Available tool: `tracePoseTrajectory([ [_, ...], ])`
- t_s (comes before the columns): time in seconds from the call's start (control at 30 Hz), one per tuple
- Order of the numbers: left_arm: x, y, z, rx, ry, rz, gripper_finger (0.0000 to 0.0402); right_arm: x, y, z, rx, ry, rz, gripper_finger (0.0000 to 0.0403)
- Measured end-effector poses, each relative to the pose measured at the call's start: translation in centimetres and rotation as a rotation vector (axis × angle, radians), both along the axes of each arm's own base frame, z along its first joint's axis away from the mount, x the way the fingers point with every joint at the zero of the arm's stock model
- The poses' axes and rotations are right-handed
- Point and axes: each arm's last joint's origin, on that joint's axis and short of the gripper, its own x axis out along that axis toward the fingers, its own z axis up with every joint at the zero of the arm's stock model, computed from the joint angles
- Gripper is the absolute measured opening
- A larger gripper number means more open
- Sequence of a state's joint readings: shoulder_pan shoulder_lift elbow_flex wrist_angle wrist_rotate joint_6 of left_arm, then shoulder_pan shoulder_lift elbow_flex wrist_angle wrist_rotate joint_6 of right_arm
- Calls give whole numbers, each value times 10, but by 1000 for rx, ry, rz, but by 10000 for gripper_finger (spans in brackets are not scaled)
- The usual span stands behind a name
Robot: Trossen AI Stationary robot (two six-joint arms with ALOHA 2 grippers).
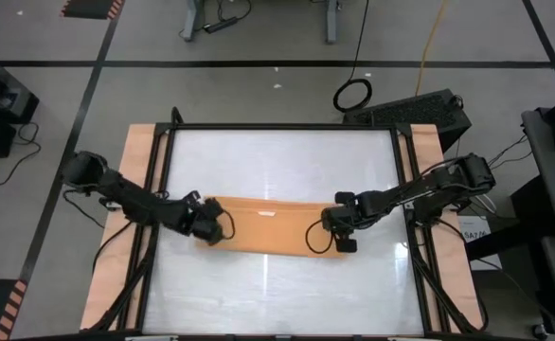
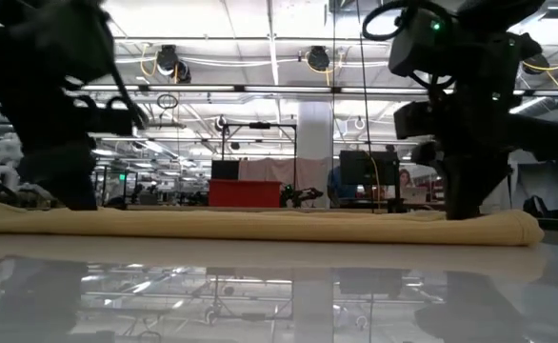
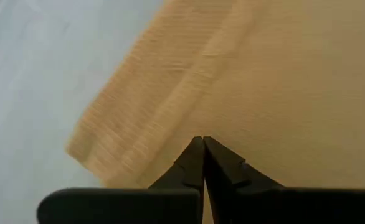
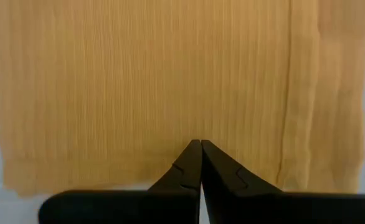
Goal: Roll towel
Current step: Roll the yellow towel
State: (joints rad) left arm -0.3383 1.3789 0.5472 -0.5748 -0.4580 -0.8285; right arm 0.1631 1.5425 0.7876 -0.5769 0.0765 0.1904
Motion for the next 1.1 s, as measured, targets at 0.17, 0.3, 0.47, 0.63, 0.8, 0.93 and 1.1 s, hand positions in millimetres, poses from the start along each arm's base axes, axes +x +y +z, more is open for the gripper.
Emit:
tracePoseTrajectory([
  [0.17,17,22,-5,52,-10,-28,12,-5,10,-1,12,26,-27,0],
  [0.3,32,41,-7,84,-58,-55,12,-7,20,-1,29,25,-45,0],
  [0.47,42,67,-8,141,-74,-74,12,-11,34,-1,60,27,-76,0],
  [0.63,49,93,-4,226,-77,-130,12,-15,48,-1,94,36,-98,0],
  [0.8,54,118,4,297,-160,-99,12,-16,60,0,145,16,-93,0],
  [0.93,60,130,13,325,-210,-77,13,-16,68,1,182,-8,-74,0],
  [1.1,75,136,33,343,-263,-64,13,-16,73,6,181,-1,-56,0],
])
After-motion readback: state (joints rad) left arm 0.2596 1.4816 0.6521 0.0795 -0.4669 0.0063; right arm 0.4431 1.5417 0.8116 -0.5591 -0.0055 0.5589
